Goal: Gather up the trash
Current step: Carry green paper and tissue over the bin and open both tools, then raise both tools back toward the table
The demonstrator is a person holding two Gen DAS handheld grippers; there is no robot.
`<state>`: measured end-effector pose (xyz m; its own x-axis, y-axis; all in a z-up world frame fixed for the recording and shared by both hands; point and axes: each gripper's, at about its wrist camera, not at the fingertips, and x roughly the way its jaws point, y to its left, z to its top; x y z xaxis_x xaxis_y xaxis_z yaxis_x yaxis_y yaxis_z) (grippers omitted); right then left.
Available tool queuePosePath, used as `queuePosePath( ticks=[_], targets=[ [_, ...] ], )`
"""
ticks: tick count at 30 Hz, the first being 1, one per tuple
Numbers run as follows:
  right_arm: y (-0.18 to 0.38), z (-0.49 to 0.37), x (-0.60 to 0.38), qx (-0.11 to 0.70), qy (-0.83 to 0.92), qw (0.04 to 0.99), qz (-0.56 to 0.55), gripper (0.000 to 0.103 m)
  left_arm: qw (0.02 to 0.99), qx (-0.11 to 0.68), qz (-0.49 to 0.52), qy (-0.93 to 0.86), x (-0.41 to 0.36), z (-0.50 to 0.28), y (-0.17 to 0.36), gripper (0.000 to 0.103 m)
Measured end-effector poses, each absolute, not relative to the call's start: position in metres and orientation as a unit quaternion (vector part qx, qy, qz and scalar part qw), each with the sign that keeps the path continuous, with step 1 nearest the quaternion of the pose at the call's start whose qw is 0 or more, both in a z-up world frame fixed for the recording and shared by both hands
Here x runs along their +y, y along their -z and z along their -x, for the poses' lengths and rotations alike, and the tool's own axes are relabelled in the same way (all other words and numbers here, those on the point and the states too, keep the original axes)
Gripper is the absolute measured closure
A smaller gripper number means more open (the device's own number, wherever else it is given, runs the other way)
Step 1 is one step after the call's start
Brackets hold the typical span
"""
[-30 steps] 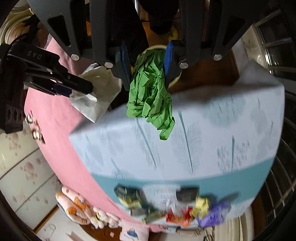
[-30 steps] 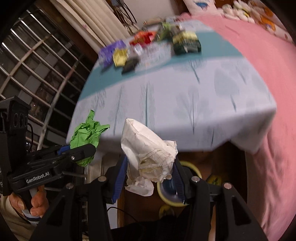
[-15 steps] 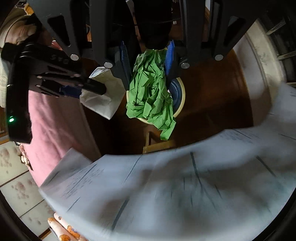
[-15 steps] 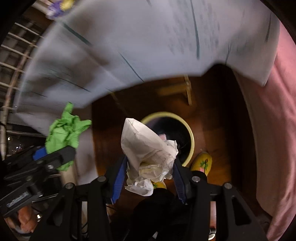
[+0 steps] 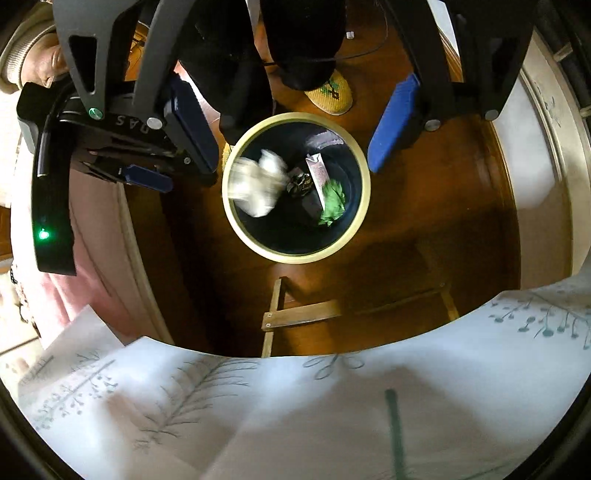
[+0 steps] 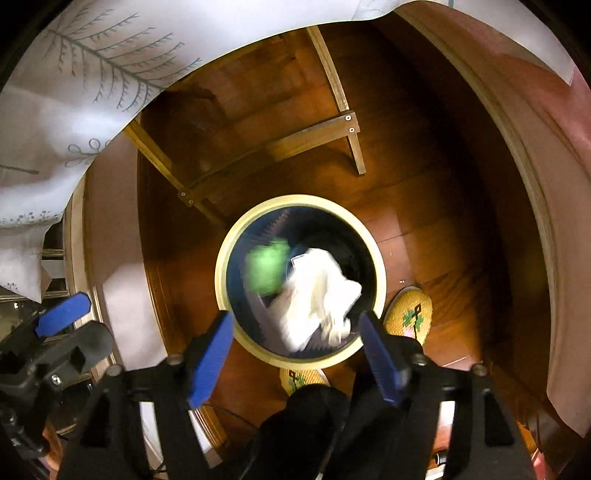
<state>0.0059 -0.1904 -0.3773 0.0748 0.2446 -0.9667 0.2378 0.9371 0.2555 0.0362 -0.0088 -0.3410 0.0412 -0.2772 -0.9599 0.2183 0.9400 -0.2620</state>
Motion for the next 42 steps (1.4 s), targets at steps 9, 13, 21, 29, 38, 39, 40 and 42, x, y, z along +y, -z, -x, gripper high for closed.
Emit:
queuePosePath(
  ticks=[9, 13, 21, 29, 38, 39, 40, 42],
  targets=[
    [0.348, -0.013, -0.188, 0.661, -0.005, 0.729, -0.178, 0.029, 0.748, 0.642, 0.029, 0.168, -0.002, -0.037, 0.301, 0.021],
    [0.320, -0.014, -0.186, 0.661, -0.016, 0.730, -0.175, 0.029, 0.755, 0.637, 0.024, 0.155, -0.001, -0.040, 0.269, 0.021],
    [0.230, -0.011, -0.187, 0.635, -0.026, 0.753, -0.172, 0.029, 0.777, 0.611, 0.024, 0.150, 0.012, -0.047, 0.177, 0.021],
    [0.128, -0.017, -0.190, 0.584, -0.032, 0.798, -0.144, 0.029, 0.813, 0.557, 0.007, 0.169, 0.019, -0.050, 0.069, 0.021],
    [0.037, -0.033, -0.198, 0.514, -0.014, 0.850, -0.113, 0.029, 0.855, 0.486, -0.027, 0.177, 0.013, -0.063, -0.021, 0.021],
    [0.029, -0.036, -0.199, 0.508, -0.013, 0.854, -0.112, 0.029, 0.859, 0.479, -0.028, 0.177, 0.016, -0.065, -0.025, 0.021],
    [0.021, -0.041, -0.200, 0.502, -0.012, 0.858, -0.111, 0.029, 0.863, 0.472, -0.030, 0.178, 0.017, -0.067, -0.032, 0.021],
    [0.009, -0.052, -0.200, 0.493, -0.009, 0.863, -0.107, 0.029, 0.871, 0.458, -0.033, 0.173, 0.019, -0.076, -0.046, 0.021]
  ],
)
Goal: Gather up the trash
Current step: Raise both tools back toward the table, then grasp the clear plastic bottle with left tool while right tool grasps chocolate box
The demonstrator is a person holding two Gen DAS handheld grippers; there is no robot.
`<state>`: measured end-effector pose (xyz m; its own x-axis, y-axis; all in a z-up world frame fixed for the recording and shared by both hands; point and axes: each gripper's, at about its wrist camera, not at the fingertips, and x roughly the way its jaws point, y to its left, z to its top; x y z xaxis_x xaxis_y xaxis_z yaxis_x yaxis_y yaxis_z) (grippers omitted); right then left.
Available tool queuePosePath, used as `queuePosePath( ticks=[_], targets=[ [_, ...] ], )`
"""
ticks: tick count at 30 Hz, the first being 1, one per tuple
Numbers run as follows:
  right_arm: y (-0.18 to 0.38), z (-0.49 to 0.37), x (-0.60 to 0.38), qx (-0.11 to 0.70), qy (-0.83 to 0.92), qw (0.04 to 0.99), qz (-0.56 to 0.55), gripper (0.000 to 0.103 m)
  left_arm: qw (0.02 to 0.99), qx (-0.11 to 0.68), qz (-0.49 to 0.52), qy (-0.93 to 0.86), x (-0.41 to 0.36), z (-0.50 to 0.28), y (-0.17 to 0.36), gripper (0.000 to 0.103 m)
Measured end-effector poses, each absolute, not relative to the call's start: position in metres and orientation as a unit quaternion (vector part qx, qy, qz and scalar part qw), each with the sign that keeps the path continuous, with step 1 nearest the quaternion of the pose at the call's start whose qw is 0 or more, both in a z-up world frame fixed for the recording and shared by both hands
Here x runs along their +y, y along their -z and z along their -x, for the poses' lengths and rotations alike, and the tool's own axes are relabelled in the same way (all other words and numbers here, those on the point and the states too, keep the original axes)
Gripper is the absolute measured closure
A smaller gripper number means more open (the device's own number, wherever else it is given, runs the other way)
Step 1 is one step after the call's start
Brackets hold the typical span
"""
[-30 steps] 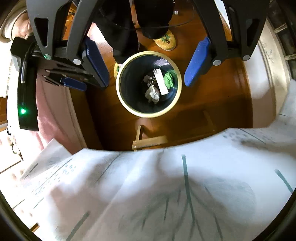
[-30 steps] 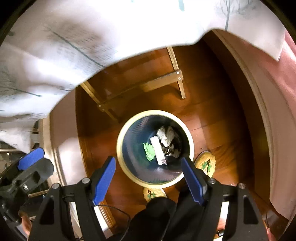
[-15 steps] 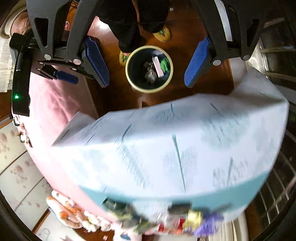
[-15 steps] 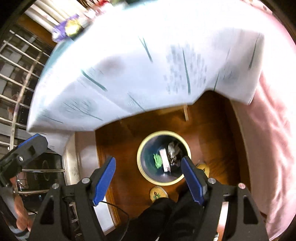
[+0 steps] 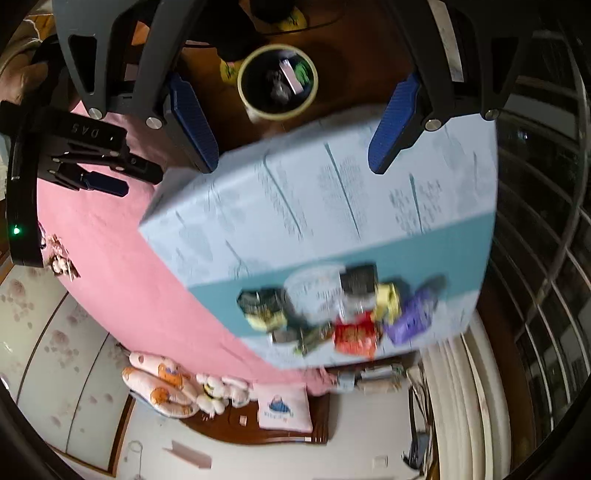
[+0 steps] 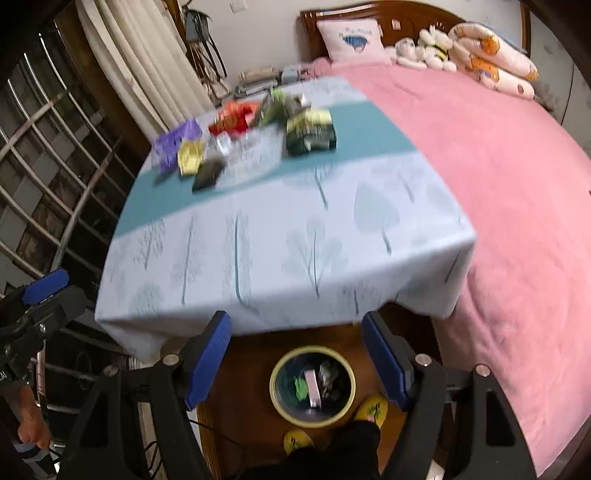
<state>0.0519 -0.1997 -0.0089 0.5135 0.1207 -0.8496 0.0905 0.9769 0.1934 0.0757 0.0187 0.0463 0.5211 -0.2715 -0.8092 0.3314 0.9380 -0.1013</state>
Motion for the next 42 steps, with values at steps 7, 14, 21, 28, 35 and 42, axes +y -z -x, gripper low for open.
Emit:
queuePosePath(
  ticks=[7, 14, 21, 28, 35, 42],
  targets=[
    [-0.032, -0.102, -0.207, 0.455, -0.007, 0.885, -0.097, 0.009, 0.880, 0.449, -0.013, 0.154, 0.025, -0.125, -0.074, 0.021],
    [-0.021, -0.193, -0.222, 0.451, -0.009, 0.889, -0.081, 0.008, 0.871, 0.475, 0.022, 0.126, 0.022, -0.205, -0.062, 0.021],
    [0.038, -0.288, -0.241, 0.506, -0.019, 0.860, -0.068, 0.008, 0.856, 0.510, 0.027, 0.084, 0.002, -0.297, -0.023, 0.021],
    [0.093, -0.353, -0.253, 0.559, -0.042, 0.823, -0.094, 0.008, 0.834, 0.549, 0.025, 0.041, -0.014, -0.367, 0.025, 0.021],
    [0.121, -0.382, -0.245, 0.584, -0.075, 0.803, -0.088, 0.007, 0.815, 0.578, 0.034, 0.017, -0.018, -0.416, 0.064, 0.021],
    [0.124, -0.389, -0.239, 0.592, -0.096, 0.797, -0.074, 0.007, 0.800, 0.598, 0.046, 0.004, -0.015, -0.441, 0.094, 0.021]
  ],
)
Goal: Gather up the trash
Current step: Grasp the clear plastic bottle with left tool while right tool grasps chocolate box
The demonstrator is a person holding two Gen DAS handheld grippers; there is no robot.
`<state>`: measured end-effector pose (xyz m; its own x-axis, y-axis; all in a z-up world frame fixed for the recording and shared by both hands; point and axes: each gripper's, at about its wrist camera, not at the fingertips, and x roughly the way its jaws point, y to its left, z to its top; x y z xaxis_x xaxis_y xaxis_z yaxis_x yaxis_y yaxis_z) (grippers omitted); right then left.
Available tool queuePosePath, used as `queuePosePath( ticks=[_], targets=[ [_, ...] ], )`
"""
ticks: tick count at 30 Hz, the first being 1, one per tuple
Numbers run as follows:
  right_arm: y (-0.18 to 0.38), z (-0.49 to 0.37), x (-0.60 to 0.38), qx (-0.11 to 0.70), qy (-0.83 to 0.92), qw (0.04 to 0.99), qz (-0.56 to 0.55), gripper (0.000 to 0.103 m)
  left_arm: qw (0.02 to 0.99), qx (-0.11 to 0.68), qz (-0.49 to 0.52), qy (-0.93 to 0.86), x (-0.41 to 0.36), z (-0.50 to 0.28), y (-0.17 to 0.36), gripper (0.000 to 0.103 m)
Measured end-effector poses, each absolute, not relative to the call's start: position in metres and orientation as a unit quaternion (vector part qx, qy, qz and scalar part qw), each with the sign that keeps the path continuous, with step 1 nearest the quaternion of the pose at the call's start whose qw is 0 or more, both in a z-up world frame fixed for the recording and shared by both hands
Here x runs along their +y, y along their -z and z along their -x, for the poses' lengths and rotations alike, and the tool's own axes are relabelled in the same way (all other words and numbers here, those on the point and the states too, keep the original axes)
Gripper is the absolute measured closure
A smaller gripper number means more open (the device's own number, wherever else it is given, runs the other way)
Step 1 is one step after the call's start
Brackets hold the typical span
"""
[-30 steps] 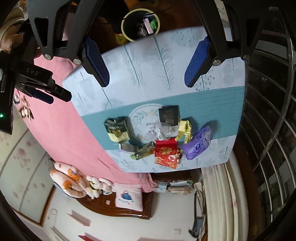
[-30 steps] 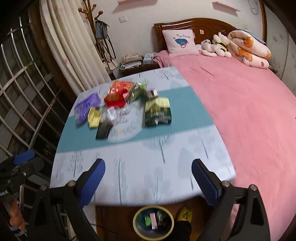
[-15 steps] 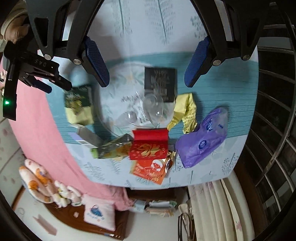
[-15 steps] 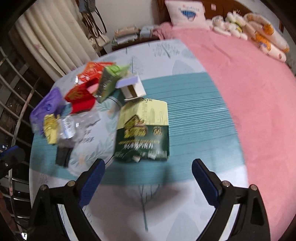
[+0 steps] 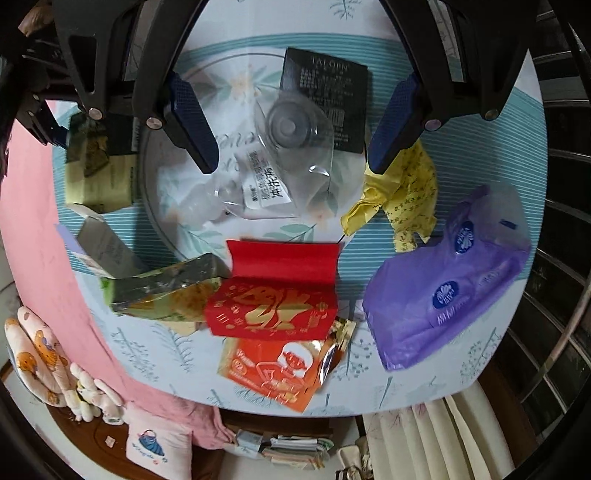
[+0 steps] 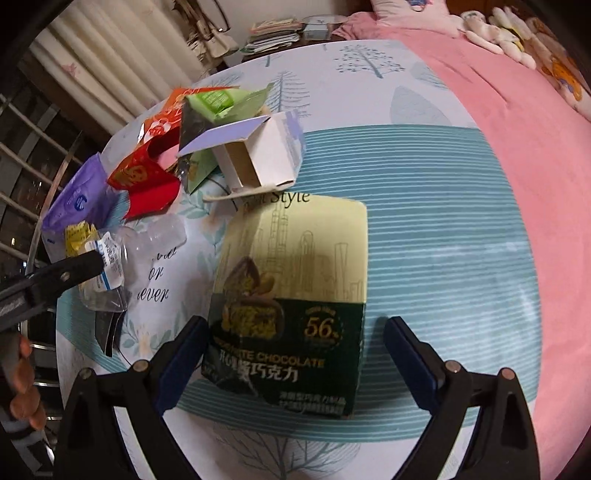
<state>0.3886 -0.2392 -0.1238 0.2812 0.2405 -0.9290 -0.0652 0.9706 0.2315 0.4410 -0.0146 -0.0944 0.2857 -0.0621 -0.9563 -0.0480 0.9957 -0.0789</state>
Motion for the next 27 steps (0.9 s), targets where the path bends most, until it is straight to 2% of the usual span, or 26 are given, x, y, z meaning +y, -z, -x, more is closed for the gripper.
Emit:
queuePosePath(
  ticks=[3, 5, 7, 11, 13, 14, 15, 27],
  targets=[
    [0.123, -0.392, -0.236, 0.594, -0.112, 0.794, -0.065, 0.011, 0.796, 0.603, 0.053, 0.005, -0.011, -0.445, 0.103, 0.026],
    [0.121, -0.394, -0.235, 0.592, -0.131, 0.792, -0.071, 0.027, 0.795, 0.603, 0.062, 0.010, -0.008, -0.446, 0.106, 0.026],
    [0.121, -0.394, -0.233, 0.597, -0.137, 0.787, -0.073, 0.027, 0.794, 0.604, 0.066, 0.014, -0.006, -0.447, 0.109, 0.027],
    [0.121, -0.390, -0.234, 0.596, -0.145, 0.786, -0.080, 0.030, 0.786, 0.611, 0.081, 0.042, -0.009, -0.449, 0.114, 0.036],
    [0.120, -0.388, -0.235, 0.596, -0.149, 0.785, -0.085, 0.031, 0.784, 0.612, 0.088, 0.053, -0.010, -0.450, 0.115, 0.041],
    [0.120, -0.387, -0.236, 0.596, -0.151, 0.784, -0.087, 0.032, 0.784, 0.611, 0.093, 0.060, -0.011, -0.450, 0.114, 0.048],
    [0.120, -0.386, -0.236, 0.596, -0.153, 0.783, -0.090, 0.033, 0.784, 0.610, 0.098, 0.067, -0.013, -0.450, 0.114, 0.059],
    [0.100, -0.367, -0.239, 0.582, -0.172, 0.786, -0.120, 0.040, 0.802, 0.592, 0.063, 0.058, -0.040, -0.414, 0.089, 0.059]
  ],
)
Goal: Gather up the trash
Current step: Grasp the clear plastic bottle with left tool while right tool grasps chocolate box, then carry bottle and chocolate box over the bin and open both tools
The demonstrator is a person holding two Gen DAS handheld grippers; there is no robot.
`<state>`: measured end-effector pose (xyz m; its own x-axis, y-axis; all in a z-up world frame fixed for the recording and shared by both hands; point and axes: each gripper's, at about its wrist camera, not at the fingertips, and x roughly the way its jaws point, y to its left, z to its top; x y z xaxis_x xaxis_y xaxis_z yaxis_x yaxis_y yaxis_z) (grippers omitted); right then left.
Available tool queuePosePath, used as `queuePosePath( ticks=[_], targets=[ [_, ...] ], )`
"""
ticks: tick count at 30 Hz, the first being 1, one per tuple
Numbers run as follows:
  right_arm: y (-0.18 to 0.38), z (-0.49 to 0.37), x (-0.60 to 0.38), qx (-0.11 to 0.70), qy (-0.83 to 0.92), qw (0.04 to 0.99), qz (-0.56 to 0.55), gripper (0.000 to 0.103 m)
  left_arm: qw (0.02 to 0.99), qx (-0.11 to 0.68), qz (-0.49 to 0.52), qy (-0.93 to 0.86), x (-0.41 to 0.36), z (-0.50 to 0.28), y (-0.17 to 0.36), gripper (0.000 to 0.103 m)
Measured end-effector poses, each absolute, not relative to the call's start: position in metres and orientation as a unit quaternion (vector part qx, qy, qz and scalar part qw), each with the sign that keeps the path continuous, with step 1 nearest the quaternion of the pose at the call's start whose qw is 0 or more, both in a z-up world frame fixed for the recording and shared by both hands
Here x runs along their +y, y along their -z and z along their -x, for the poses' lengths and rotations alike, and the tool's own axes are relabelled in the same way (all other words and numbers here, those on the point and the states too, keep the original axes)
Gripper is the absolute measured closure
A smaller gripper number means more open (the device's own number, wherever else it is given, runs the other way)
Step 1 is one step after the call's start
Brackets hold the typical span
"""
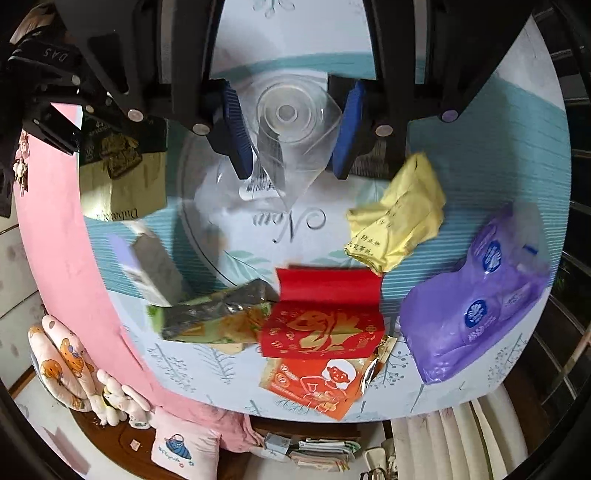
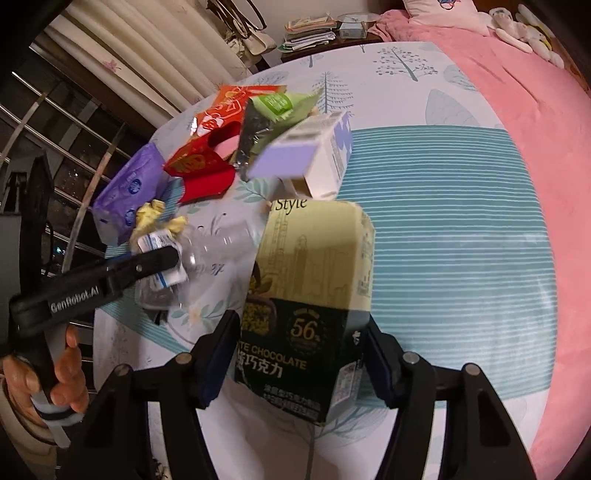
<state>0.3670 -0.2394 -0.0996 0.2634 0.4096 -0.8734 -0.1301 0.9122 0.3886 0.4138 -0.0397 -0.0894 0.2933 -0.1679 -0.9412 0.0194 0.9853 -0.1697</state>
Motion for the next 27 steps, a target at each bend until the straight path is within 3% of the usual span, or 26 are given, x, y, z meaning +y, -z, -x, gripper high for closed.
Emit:
queuePosePath(
  ticks=[13, 27],
  targets=[
    [0.058, -0.300, -0.242, 0.554, -0.166, 0.804, -0.139, 0.044, 0.818, 0.566, 0.072, 0.077, -0.035, -0.319, 0.038, 0.060],
    [0.027, -0.157, -0.222, 0.528, -0.128, 0.820, -0.180, 0.045, 0.827, 0.544, 0.058, 0.129, 0.007, -0.194, 0.003, 0.060]
  ],
)
